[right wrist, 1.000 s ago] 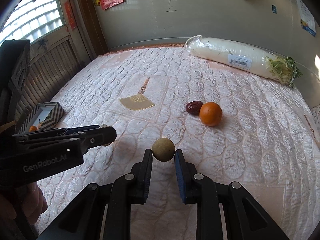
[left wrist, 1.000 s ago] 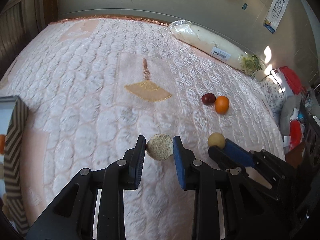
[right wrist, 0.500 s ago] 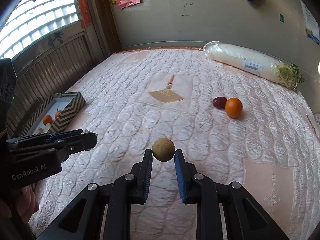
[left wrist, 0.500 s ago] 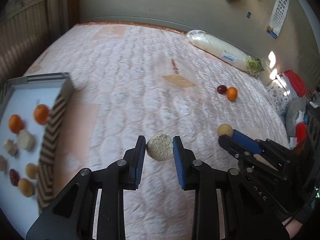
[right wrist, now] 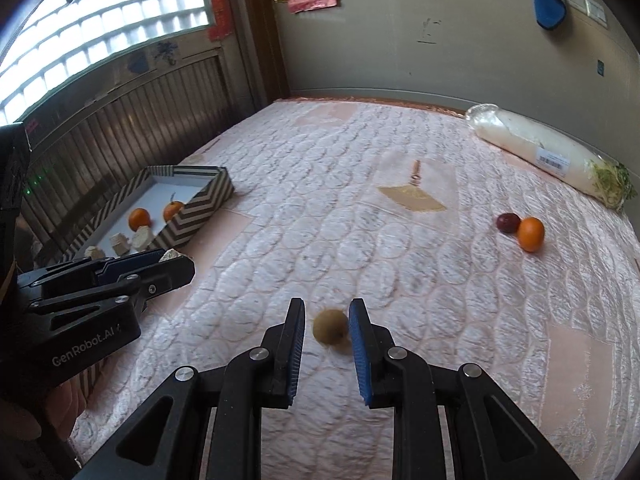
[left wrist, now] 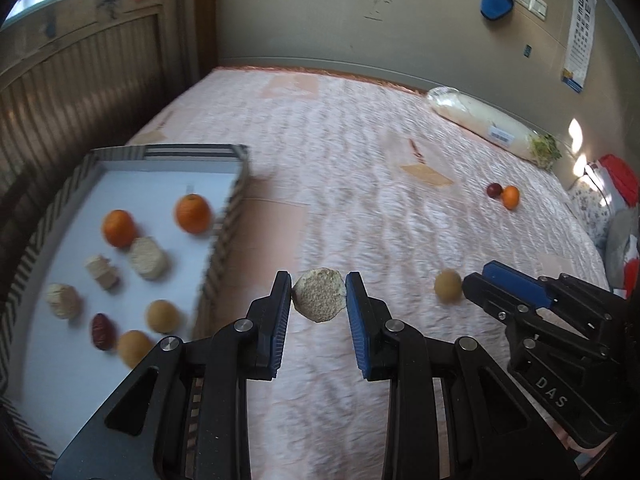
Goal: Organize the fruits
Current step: 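Lift the cake with the left tool while the right tool lifts the brown fruit, then carry the cake and brown fruit into the white tray and open both tools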
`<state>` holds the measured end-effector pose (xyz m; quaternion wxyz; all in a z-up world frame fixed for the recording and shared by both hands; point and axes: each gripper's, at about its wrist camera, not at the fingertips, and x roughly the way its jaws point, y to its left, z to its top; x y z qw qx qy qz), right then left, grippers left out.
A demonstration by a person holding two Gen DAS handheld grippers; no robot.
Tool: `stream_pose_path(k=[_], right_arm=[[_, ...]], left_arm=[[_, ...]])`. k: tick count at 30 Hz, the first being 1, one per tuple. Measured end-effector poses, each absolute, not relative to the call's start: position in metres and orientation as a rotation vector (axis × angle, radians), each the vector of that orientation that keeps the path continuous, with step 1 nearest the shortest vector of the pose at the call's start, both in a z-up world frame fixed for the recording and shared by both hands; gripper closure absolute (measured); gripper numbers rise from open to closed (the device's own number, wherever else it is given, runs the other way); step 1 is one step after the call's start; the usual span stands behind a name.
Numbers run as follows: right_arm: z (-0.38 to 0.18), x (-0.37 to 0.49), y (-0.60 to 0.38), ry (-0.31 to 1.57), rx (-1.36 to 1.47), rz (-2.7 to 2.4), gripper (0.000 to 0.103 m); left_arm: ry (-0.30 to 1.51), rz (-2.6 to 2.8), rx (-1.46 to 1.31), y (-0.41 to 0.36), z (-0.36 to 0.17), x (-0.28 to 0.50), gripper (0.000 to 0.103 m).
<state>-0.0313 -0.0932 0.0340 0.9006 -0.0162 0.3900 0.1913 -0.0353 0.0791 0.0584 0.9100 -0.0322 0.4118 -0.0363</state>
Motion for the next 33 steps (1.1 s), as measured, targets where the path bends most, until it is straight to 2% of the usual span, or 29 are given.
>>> stream_pose_path(k=[9,16,21,27,29,33], right_arm=[[0.041,-0.035,-0.059,0.786,-0.076,0.449,0.081],[0.038,-0.03,-0.085,0.796,-0.039,0.402,0.081],[0.025,-0.024,-0.076,0.822,-0.03,0.461,0.068],[0.005,-0.006,-0.054,0.857,-0.065,0.462,0.068],[0.0,-0.002,-0.051,0.866,-0.081,0.453,0.078],[0.002,-0.006,-0.053,0.847,-0.096,0.436,0.078]], left_arm=[[0.833,-0.023,-0.089,0.113,0.061,-0.046,0.076],[0.843,-0.035,-0.111,0.116,0.057,-0.044,0.076],[0.852,-0.046,-0.1,0.111,0.055,-0.04,0.076],[0.862,-0.043,-0.096,0.111,0.051,-0.038,0.076],[0.864,-0.043,-0.097,0.11,0.05,-0.036,0.076],[0.865,-0.047,-0.101,0.109,0.05,-0.035,0.076]])
